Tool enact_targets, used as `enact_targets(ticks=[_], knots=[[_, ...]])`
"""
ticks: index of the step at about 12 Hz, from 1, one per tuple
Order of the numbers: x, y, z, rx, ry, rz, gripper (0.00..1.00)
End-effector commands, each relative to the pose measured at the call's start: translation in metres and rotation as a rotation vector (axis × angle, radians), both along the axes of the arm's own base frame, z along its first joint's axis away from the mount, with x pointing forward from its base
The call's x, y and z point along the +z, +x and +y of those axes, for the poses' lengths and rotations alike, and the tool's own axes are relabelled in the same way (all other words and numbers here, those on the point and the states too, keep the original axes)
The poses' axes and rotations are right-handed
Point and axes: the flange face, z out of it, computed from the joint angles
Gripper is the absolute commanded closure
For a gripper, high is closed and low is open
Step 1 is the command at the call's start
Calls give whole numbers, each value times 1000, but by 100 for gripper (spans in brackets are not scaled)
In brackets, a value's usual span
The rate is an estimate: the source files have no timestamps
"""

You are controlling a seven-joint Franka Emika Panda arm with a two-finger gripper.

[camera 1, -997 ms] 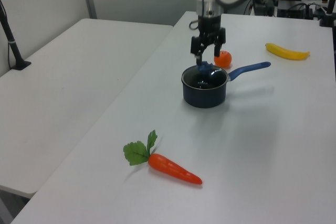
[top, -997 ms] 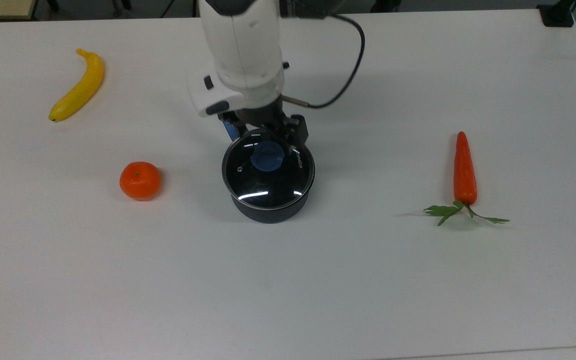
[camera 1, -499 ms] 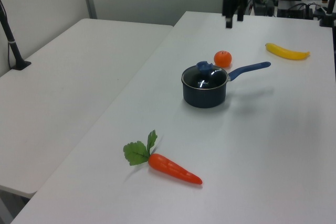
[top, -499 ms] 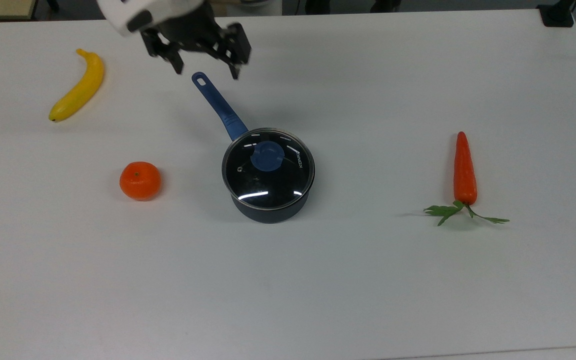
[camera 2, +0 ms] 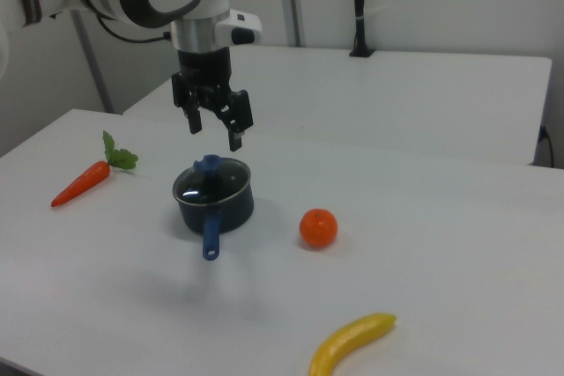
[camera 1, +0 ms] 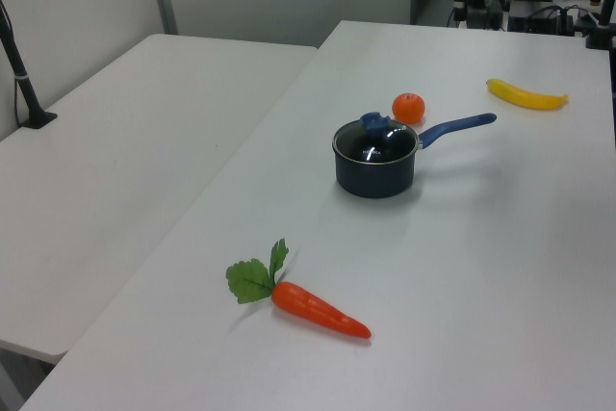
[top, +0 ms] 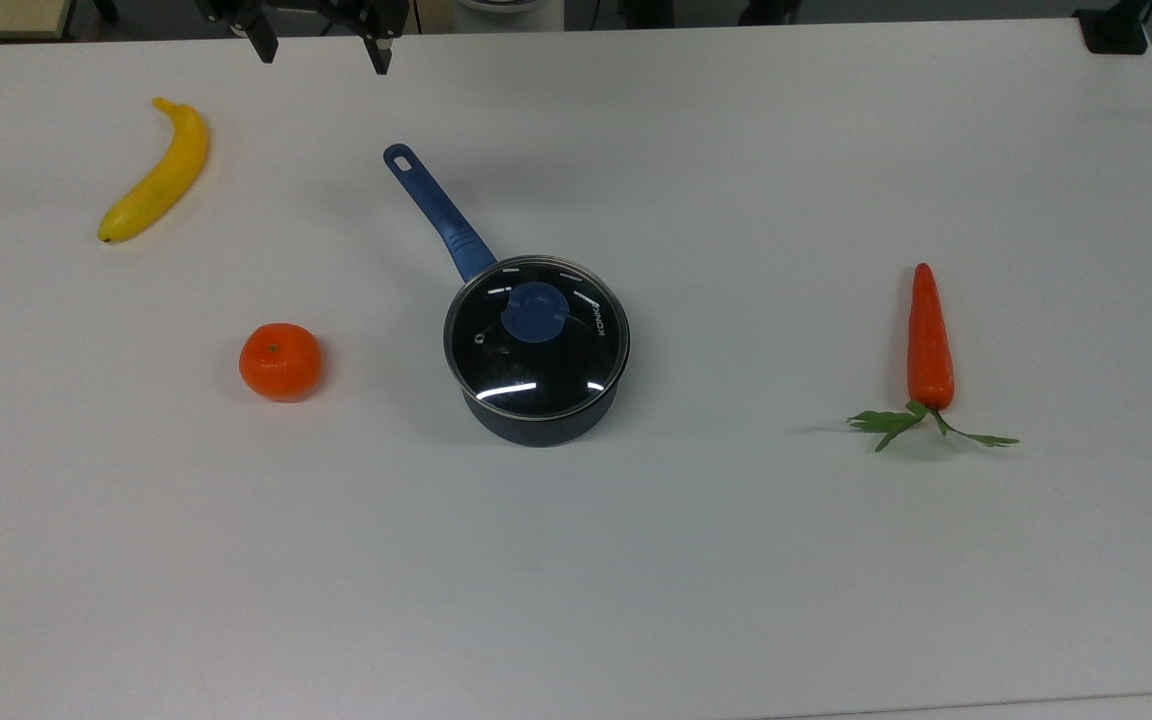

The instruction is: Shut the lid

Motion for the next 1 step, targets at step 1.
enact_targets(ticks=[1], knots=[[2,-8,0,5,-6,5,0]])
